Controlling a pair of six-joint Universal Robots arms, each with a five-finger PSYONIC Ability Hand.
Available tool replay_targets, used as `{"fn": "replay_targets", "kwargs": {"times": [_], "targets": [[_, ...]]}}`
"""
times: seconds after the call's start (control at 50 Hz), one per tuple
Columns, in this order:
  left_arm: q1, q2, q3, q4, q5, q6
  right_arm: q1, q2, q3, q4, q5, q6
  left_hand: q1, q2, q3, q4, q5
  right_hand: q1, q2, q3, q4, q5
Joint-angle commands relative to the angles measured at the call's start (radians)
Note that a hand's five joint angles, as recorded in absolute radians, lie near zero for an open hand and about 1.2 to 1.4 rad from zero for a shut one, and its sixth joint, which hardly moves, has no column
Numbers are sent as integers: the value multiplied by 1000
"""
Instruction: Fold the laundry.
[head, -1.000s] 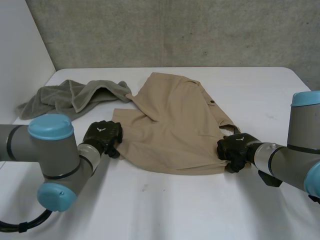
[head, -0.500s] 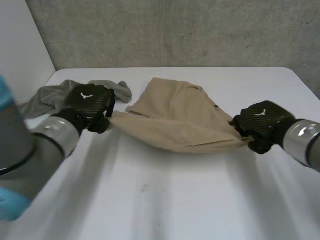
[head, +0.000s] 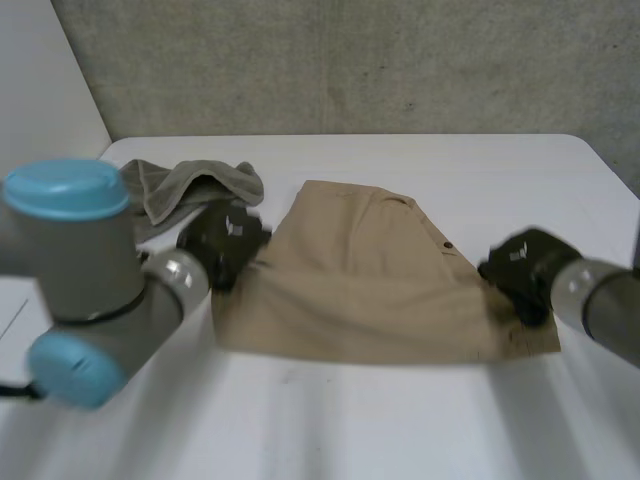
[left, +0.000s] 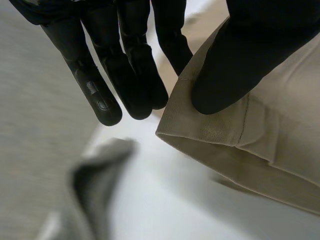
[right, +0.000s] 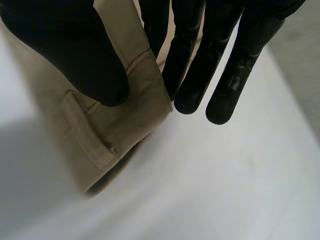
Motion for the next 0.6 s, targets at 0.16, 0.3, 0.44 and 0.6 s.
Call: {"fn": "replay_targets", "kwargs": {"times": [0.16,0.3,0.44,0.6], "targets": [[-19,-110,593,542,-190,-109,106,129,-688,-411,139,260,244,199,204,194,242,454,212,216,204,231],[-35,-64,610,660,-256,-160,152,120,-685,-679,148,260,244,199,204,194,242,454,212,216,204,231],[-27,-23,396,651,-244,-196,173,131,-555,-687,142,258,244,199,204,194,242,454,212,216,204,231],[-32,-32,117,601,-227,-195,184,186,-355,-606,131,255,244,199,204,194,242,454,212,216,204,231]]}}
